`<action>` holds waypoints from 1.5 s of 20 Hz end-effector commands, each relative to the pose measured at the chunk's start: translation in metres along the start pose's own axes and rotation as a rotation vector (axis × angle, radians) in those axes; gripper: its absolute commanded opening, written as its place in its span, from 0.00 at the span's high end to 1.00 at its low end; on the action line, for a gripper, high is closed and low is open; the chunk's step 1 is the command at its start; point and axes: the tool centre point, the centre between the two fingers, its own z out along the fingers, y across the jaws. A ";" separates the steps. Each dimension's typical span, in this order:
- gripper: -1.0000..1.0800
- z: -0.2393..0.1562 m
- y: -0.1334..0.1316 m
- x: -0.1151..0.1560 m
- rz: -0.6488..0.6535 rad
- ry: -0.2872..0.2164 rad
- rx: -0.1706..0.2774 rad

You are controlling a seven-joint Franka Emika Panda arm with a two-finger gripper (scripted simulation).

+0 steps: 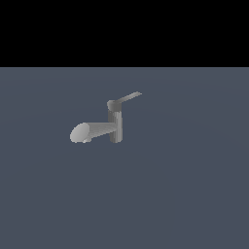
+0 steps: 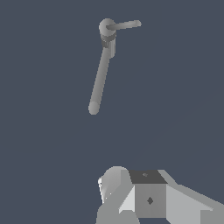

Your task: Turn on the faucet by rotating a designated handle.

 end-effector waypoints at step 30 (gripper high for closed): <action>1.00 0.042 -0.001 0.122 0.496 -0.031 0.124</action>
